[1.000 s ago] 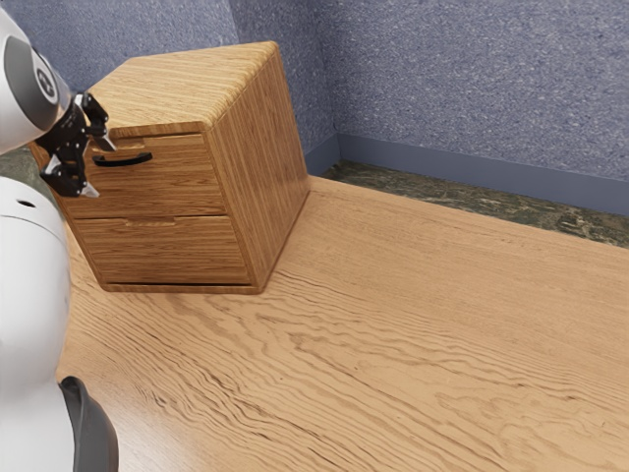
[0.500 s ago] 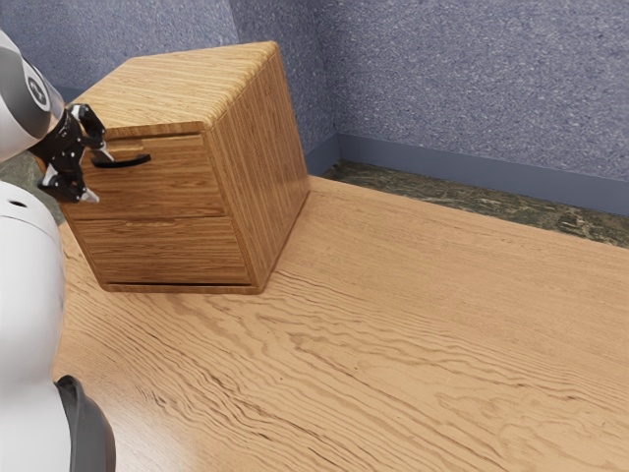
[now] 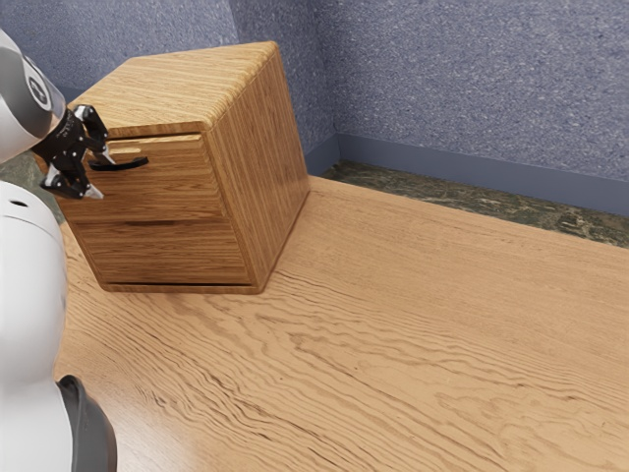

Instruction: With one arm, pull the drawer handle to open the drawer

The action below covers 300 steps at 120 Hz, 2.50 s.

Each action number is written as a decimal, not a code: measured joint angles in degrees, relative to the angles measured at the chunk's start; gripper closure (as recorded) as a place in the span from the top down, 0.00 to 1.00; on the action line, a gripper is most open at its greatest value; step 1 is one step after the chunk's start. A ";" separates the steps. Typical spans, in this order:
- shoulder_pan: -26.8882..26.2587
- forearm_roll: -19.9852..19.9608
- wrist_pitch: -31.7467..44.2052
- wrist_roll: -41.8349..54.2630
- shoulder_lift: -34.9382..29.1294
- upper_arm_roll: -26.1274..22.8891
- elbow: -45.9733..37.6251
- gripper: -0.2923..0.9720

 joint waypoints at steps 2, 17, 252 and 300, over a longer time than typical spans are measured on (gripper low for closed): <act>0.00 -0.04 0.00 0.05 -0.02 0.00 0.02 0.48; -0.03 -0.25 0.01 0.40 -0.17 -0.04 0.06 0.44; -5.17 -0.28 -1.44 2.79 -6.68 5.95 -4.87 0.34; -5.99 -0.39 -2.46 2.74 -9.96 8.11 -5.93 0.34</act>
